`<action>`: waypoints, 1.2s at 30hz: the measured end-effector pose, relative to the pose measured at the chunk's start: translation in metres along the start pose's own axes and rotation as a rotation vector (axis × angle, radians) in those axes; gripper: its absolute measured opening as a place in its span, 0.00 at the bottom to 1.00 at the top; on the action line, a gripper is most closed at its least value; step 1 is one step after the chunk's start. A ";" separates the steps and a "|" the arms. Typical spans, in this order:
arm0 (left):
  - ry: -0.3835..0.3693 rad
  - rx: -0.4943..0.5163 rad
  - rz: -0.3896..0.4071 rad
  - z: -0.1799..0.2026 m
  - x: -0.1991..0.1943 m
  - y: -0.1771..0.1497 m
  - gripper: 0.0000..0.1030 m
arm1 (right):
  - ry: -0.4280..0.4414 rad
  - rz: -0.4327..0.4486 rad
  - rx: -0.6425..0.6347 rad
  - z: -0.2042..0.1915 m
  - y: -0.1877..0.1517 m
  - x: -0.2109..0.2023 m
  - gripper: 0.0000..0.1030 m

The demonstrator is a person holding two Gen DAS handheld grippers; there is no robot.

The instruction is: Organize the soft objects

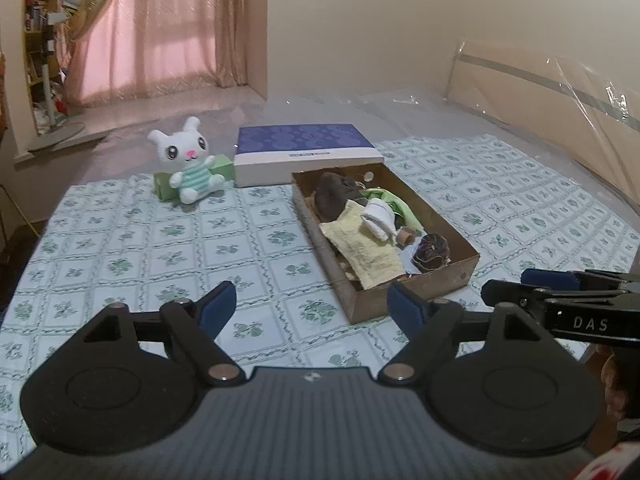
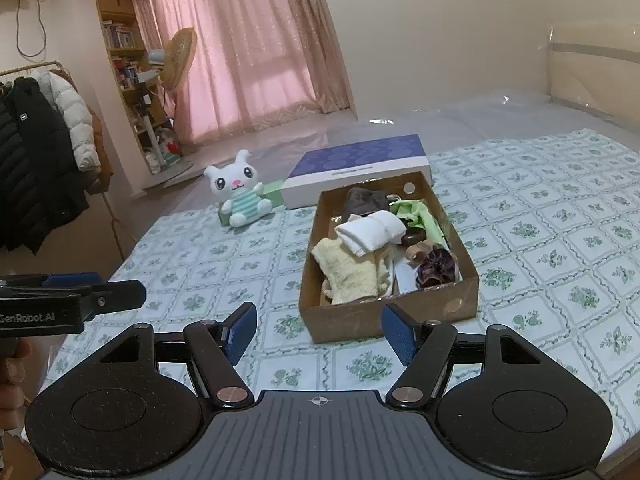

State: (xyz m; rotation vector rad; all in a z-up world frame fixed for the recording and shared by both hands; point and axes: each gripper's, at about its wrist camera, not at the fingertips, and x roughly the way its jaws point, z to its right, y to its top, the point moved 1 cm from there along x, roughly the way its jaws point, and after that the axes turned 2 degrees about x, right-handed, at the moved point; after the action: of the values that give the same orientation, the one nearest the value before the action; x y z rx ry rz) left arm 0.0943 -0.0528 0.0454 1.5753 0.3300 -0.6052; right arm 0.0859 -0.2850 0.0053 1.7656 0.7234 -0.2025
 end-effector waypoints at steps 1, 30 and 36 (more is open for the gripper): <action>0.008 -0.001 0.002 -0.001 -0.004 -0.003 0.82 | -0.001 -0.001 0.002 -0.002 -0.002 -0.001 0.67; 0.183 -0.129 -0.129 -0.037 -0.048 -0.098 0.83 | 0.077 -0.161 -0.043 -0.049 -0.065 0.015 0.68; 0.194 -0.145 -0.161 -0.040 -0.045 -0.109 0.83 | 0.093 -0.193 -0.073 -0.055 -0.077 0.021 0.68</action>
State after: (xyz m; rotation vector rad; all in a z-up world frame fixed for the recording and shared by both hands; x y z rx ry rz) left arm 0.0043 0.0050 -0.0196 1.4789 0.6371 -0.5398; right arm 0.0463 -0.2152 -0.0493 1.6442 0.9581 -0.2227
